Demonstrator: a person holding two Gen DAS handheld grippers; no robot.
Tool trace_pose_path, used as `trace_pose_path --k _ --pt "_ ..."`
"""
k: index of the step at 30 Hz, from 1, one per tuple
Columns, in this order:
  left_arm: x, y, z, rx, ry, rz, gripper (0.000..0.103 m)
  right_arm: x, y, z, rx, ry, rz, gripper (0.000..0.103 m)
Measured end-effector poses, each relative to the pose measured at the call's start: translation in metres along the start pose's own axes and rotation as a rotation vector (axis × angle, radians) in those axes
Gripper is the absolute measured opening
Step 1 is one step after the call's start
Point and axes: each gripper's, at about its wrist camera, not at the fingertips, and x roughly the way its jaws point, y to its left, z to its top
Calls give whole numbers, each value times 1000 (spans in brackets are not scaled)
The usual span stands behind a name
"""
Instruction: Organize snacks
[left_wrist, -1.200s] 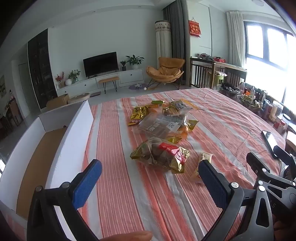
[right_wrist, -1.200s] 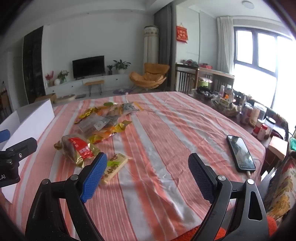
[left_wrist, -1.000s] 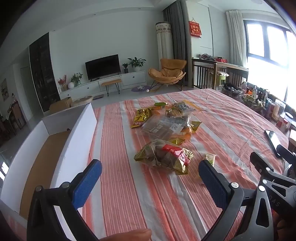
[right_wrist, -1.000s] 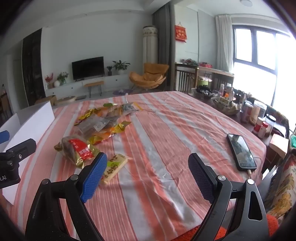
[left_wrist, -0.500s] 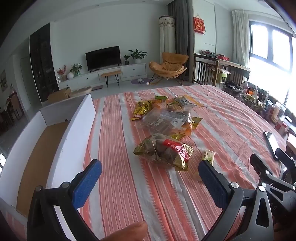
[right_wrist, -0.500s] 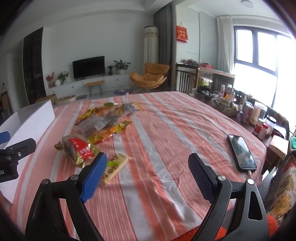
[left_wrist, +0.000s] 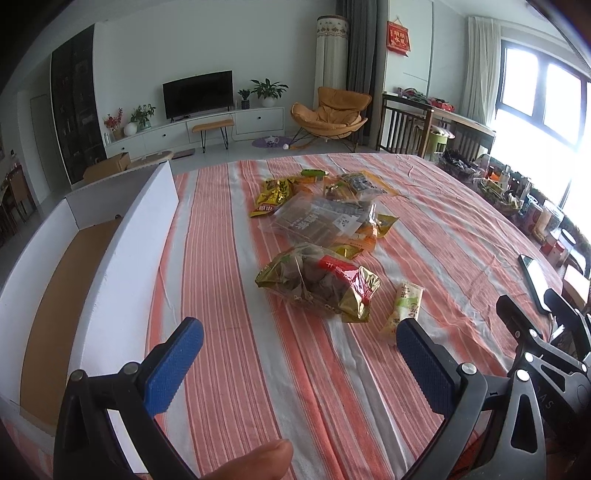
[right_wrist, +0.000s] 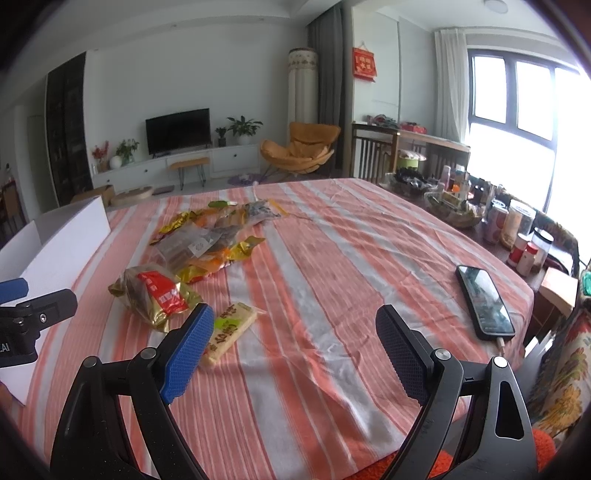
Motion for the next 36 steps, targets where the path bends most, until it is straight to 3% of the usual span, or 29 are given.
trace_pose_path --k 28,33,36 --pt "12 -2 -8 22 36 2 103 4 -1 -1 9 11 6 91" --pt "28 3 -12 13 93 3 103 6 -4 -1 25 22 20 91" --pt "47 12 -20 -12 162 -3 103 19 -20 -4 109 85 45 91"
